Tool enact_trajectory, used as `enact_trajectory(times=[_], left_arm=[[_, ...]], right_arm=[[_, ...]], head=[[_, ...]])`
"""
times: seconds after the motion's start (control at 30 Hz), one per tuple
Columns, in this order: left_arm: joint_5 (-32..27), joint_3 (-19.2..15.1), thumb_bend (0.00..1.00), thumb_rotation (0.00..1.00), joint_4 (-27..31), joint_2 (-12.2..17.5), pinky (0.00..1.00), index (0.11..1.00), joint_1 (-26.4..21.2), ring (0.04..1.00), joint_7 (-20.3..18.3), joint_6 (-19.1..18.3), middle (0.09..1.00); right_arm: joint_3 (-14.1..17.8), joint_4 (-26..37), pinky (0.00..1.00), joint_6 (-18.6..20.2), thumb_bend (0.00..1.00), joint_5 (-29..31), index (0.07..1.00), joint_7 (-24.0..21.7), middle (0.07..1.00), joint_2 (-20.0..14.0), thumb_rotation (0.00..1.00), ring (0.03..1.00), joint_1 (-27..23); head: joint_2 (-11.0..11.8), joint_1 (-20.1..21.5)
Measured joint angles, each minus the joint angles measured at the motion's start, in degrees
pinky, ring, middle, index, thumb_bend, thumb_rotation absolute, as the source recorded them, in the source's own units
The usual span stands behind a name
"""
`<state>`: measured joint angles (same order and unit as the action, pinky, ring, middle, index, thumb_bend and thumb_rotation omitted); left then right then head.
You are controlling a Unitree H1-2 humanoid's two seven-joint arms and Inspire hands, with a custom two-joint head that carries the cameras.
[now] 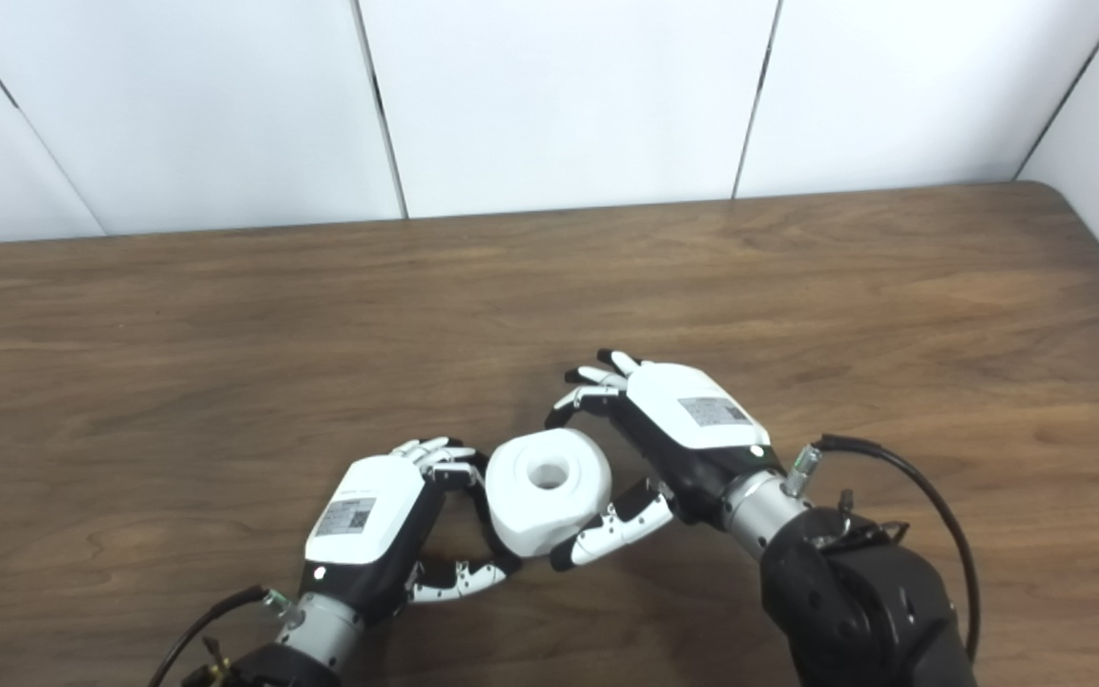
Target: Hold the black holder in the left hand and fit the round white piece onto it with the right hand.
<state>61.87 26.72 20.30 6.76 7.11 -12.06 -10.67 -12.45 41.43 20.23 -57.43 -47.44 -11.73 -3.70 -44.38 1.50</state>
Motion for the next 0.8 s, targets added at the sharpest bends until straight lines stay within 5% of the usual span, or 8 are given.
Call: enact_trajectory(times=[0.1,0.17,0.23,0.53,0.8], left_arm=[[1.1,0.2,0.52,0.06,0.5,0.0,0.83,0.492,0.0,0.845,-0.2,0.0,0.769],[1.5,0.1,0.77,0.11,0.8,0.0,0.82,0.605,0.1,0.844,-0.7,0.0,0.769],[1.7,0.0,0.84,0.14,1.7,0.0,0.82,0.649,0.2,0.844,-1.9,-0.2,0.77],[1.8,-1.6,0.93,0.33,6.2,0.7,0.85,0.747,0.3,0.869,-10.1,-1.3,0.812],[2.2,-2.7,1.0,0.29,10.5,1.3,0.85,0.849,0.0,0.886,-19.4,-2.3,0.853]], right_arm=[[0.3,0.0,1.0,0.0,1.0,0.0,0.75,-0.3,0.921,0.0,0.41,1.0,-0.6],[0.6,0.0,1.0,0.0,1.0,-0.1,0.756,-0.4,0.92,0.0,0.41,1.0,-0.9],[0.8,0.0,1.0,0.1,1.0,-0.2,0.758,-0.5,0.919,0.0,0.41,1.0,-1.0],[2.6,-1.3,1.0,0.0,1.0,0.7,0.76,-0.7,0.923,-1.0,0.45,1.0,-3.1],[5.0,-1.3,1.0,0.2,0.99,1.4,0.763,-1.0,0.931,-2.7,0.47,1.0,-5.3]], head=[[-0.1,-0.5],[-0.3,-0.6],[-0.2,-0.8],[0.1,-0.7],[0.1,-1.1]])
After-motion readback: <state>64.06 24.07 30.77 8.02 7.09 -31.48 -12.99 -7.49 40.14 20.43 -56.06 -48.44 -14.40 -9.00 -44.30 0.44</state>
